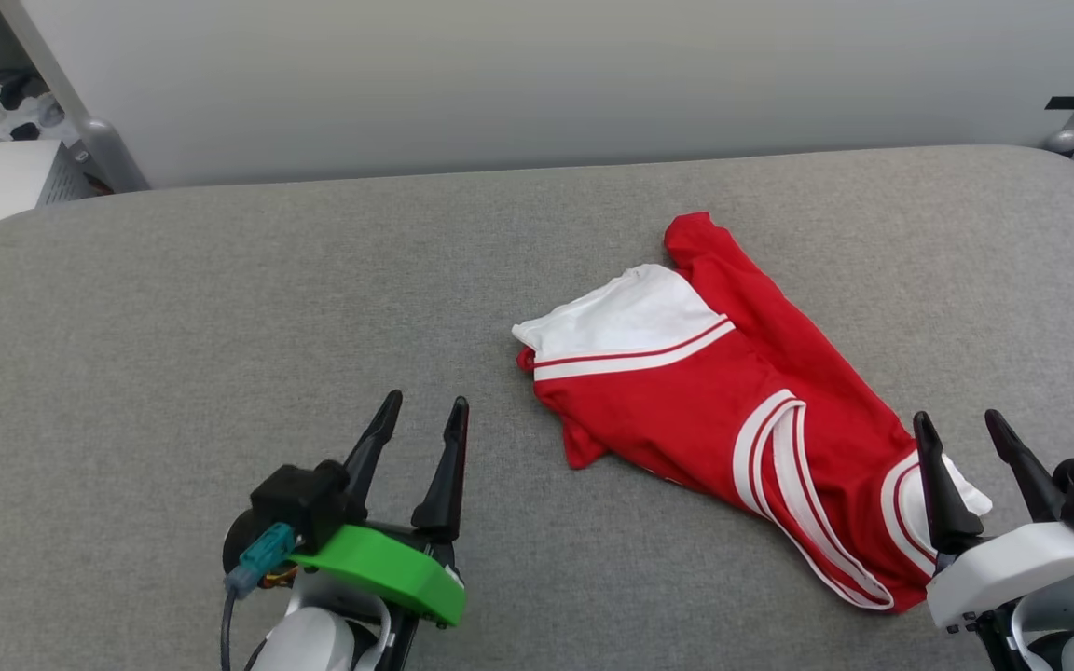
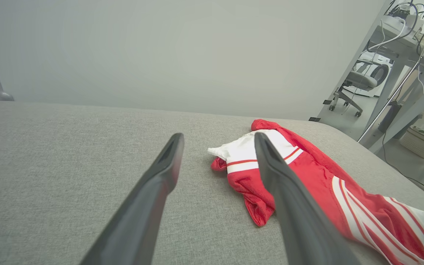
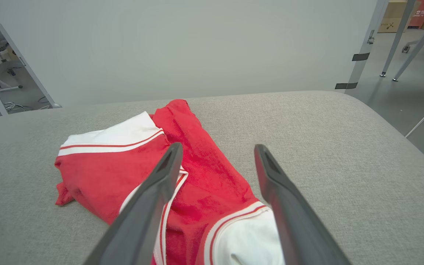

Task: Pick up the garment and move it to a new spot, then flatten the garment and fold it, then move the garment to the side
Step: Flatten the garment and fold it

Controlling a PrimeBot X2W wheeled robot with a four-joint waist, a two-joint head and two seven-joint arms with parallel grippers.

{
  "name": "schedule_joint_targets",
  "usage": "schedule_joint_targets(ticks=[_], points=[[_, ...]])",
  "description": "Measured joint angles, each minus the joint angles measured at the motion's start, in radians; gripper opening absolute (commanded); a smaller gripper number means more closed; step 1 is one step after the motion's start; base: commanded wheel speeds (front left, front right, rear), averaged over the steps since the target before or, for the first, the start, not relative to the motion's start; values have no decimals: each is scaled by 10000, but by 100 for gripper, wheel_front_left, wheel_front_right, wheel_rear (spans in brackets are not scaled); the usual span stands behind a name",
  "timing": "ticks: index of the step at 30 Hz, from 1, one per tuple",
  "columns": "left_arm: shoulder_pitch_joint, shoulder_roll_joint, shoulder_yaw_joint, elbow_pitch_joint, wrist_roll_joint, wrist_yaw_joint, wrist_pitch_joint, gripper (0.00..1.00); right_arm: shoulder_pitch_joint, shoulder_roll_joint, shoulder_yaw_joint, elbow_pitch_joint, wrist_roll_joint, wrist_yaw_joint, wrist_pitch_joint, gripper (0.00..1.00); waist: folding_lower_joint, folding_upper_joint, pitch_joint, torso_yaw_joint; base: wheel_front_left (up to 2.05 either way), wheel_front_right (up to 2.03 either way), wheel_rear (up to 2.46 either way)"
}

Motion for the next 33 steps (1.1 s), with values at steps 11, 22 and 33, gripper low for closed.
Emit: schedule_joint_targets(ticks=[11,22,33], points=[[-4459,1333,-2619,959,-1967,0,4769,100,-260,184,128,-610,-332,0,96,100,0,0,983,-425,0,0,0],[-7450,2405,-3590,3043,-3586,0,9488,100,-810,520,637,-15,-364,0,-401,100,0,0,2006,-1501,0,0,0],[-7852,2594,-3952,4335,-3239,0,9411,100,-1171,675,953,681,-374,0,-842,100,0,0,2484,-2078,0,0,0]])
